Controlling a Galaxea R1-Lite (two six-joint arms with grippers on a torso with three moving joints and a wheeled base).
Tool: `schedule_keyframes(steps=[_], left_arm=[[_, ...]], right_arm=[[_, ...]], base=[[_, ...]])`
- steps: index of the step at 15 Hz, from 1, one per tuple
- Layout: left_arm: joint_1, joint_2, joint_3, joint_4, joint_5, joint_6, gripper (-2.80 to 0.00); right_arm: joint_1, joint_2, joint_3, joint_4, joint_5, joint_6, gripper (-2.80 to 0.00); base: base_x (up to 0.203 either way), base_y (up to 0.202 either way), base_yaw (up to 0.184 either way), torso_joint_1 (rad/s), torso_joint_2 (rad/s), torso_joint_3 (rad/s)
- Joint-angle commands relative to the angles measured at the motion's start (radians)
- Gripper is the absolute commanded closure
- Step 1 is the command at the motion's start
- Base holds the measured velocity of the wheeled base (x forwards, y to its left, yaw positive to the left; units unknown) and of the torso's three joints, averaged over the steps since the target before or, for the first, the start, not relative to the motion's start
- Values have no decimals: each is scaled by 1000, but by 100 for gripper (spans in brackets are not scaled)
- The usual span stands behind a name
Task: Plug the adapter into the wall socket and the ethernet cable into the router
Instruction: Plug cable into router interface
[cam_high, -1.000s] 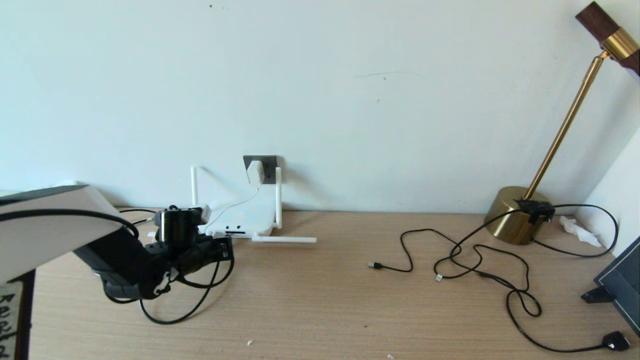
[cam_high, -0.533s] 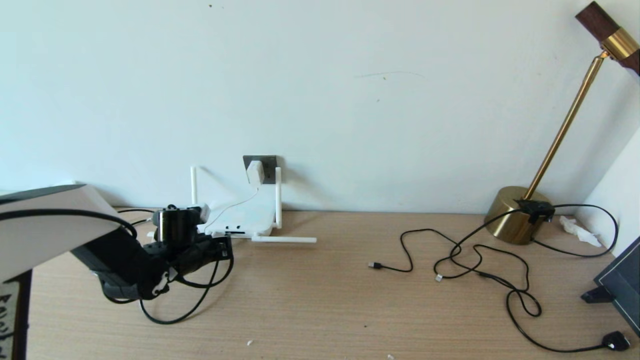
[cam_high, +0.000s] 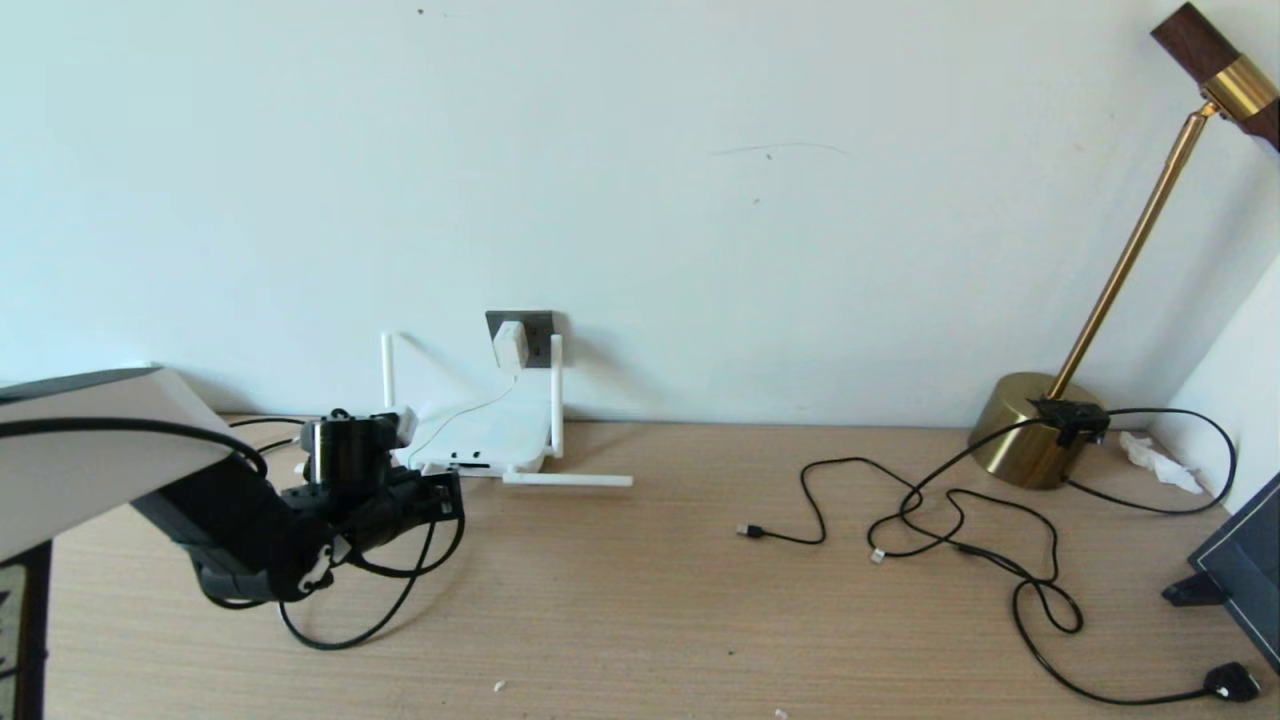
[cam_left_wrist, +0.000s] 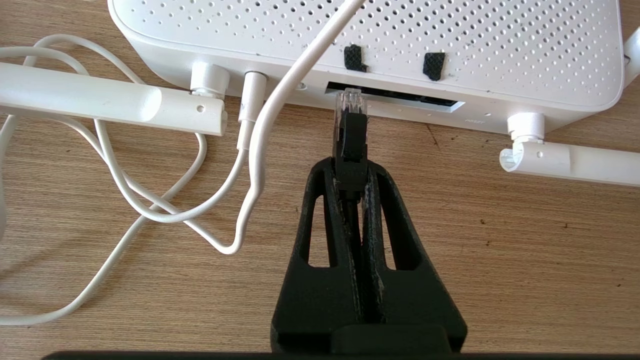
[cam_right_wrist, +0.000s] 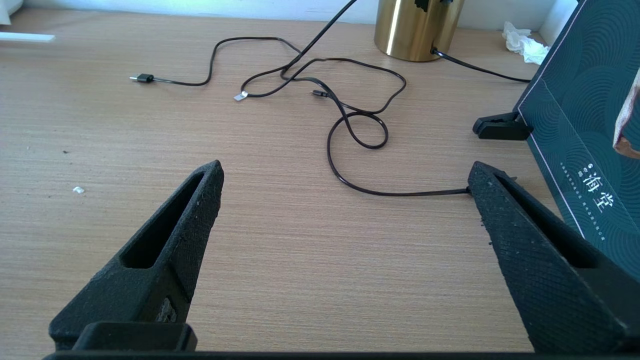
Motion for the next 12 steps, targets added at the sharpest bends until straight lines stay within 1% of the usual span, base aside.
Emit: schedule_keyframes(steps=[1, 12], left_arm=[[-1, 6, -6, -4, 0, -1, 0], [-1, 13, -19, -3, -1, -1, 0]], right_arm=[[0, 1, 1, 1, 0, 0, -280], [0, 1, -1, 1, 1, 0, -280]], base=[[0, 0, 0, 0, 0, 0], [0, 0, 0, 0, 0, 0]])
